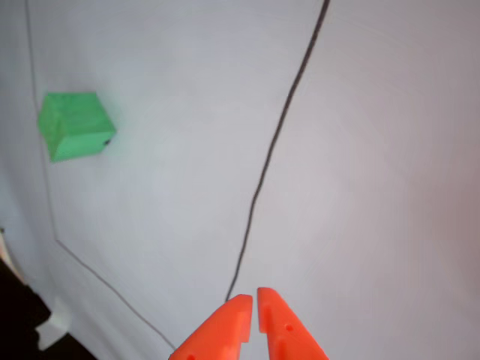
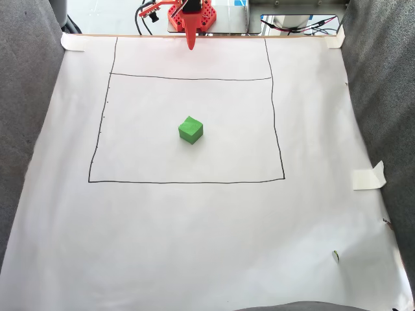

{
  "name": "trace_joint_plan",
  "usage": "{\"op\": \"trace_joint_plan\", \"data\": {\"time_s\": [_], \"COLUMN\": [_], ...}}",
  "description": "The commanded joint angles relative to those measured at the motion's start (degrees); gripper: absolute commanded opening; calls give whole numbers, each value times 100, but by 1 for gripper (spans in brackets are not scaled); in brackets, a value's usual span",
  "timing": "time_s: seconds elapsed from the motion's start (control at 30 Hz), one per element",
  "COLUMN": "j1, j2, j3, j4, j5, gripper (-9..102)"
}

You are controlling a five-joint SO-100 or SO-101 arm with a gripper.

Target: Grasp the colored block, Place it on the black dot, and then return the arm to the default position.

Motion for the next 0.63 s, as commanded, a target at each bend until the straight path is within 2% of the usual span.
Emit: {"op": "trace_joint_plan", "data": {"time_s": [0.0, 0.13, 0.3, 0.6], "j1": [-18, 9, 246, 132], "j2": [0, 0, 0, 0], "j3": [193, 237, 694, 668], "j4": [-193, -369, -1828, -1723], "j5": [-141, -255, -967, -976], "gripper": [0, 0, 0, 0]}}
